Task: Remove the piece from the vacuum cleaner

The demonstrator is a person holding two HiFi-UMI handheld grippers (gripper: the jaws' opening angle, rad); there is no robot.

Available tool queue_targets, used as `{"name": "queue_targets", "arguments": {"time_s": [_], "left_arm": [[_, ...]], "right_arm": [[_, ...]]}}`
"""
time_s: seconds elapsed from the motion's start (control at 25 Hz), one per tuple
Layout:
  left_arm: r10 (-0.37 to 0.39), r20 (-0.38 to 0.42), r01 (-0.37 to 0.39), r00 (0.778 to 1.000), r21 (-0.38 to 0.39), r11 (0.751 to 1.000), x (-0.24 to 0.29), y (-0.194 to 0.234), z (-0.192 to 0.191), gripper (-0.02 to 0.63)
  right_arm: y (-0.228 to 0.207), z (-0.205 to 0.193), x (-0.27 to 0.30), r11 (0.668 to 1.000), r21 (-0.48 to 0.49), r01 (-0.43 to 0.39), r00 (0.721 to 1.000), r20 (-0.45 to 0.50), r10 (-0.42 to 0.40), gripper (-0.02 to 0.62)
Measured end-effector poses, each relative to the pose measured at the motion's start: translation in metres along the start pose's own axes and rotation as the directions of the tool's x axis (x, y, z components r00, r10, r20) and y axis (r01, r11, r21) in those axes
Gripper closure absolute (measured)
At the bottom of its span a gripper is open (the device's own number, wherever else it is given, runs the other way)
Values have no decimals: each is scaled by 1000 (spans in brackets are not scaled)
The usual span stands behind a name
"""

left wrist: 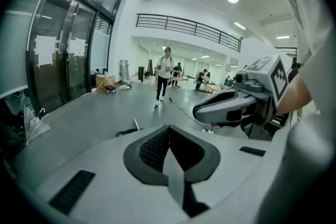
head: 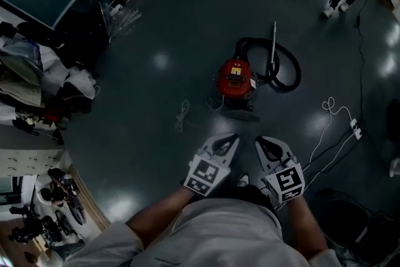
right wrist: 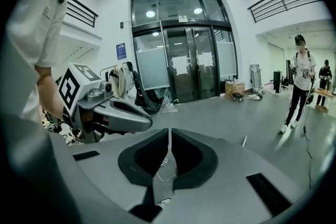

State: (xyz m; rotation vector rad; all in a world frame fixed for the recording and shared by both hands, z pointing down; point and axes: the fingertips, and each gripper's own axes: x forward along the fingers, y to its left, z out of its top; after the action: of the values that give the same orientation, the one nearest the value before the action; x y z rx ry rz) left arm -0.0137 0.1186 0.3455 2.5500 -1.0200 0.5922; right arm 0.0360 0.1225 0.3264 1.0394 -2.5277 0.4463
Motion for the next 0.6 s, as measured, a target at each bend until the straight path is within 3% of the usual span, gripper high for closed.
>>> {"name": "queue_targets", "arguments": {"time_s": [0.28, 0.6], "left_arm": [[-136, -90, 146, 987, 116, 982, 75, 72, -28, 597], [-210, -274, 271, 939, 208, 940, 185, 117, -127, 596]], "right_arm": [[-63, -28, 89, 999, -17, 35, 992, -120, -37, 575], [-121, -133, 181, 991, -121, -51, 949, -316, 10, 532]]}}
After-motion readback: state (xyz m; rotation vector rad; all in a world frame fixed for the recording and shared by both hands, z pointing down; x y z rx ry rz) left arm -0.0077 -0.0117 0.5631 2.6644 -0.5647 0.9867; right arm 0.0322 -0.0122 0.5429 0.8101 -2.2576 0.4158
